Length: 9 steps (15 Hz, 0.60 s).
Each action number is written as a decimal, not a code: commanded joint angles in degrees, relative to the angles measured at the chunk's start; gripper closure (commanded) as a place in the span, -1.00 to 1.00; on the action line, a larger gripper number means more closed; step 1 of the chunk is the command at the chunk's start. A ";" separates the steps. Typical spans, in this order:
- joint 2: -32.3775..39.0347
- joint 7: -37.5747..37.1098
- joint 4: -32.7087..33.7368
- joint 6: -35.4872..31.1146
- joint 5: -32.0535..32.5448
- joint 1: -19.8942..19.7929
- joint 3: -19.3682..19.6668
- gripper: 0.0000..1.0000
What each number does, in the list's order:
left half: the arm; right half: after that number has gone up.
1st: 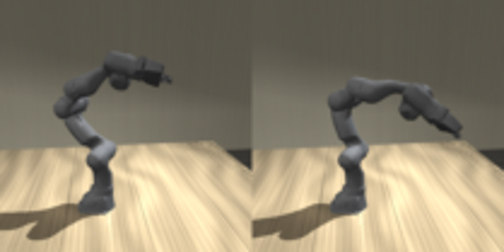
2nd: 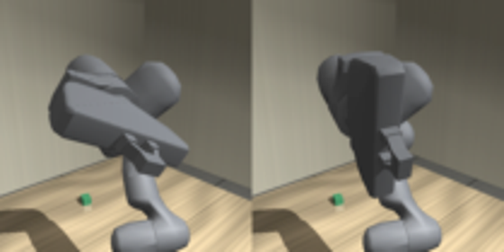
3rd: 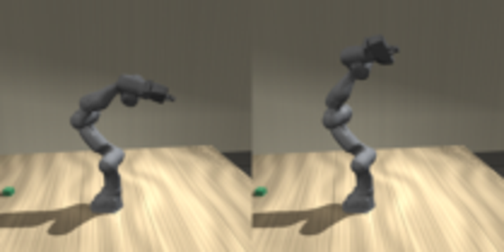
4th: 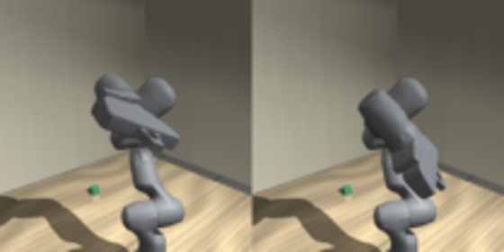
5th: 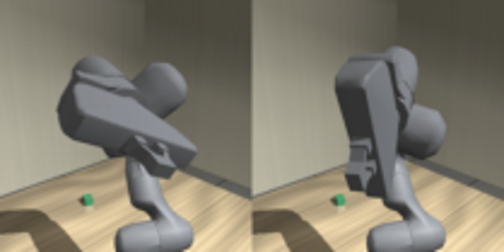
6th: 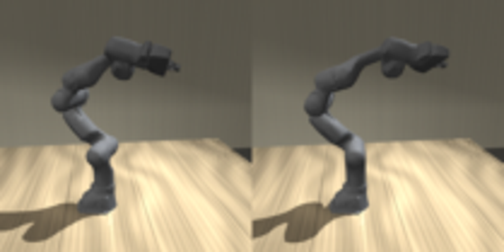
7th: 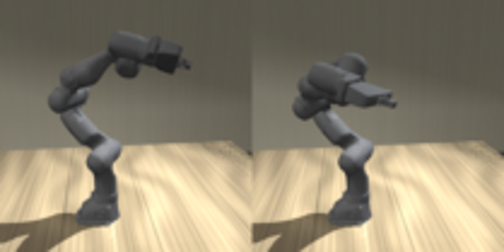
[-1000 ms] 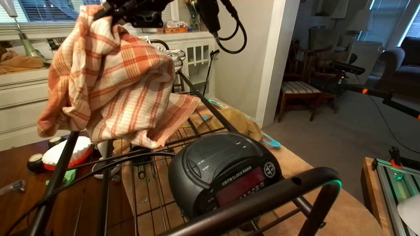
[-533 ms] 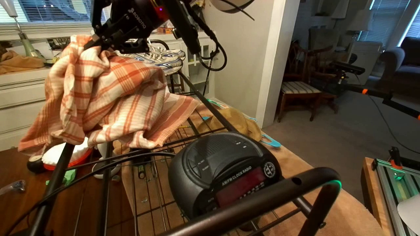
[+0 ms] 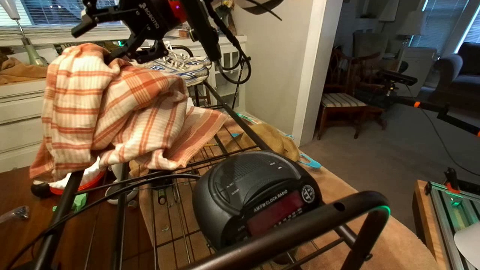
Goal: Pick up the cloth from the table and put it on the stand
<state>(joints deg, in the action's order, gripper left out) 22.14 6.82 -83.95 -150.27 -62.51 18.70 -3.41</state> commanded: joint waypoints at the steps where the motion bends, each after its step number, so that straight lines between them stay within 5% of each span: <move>1: -5.00 3.46 -3.83 -1.77 -2.70 -1.96 0.17 -0.72; 3: -8.06 2.71 -6.66 -3.14 -0.28 -2.18 1.40 -0.98; 9: -16.38 -6.37 -20.47 -3.26 22.22 -0.73 7.72 -1.00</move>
<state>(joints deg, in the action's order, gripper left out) 10.80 4.71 -95.47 -152.63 -49.92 16.59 1.84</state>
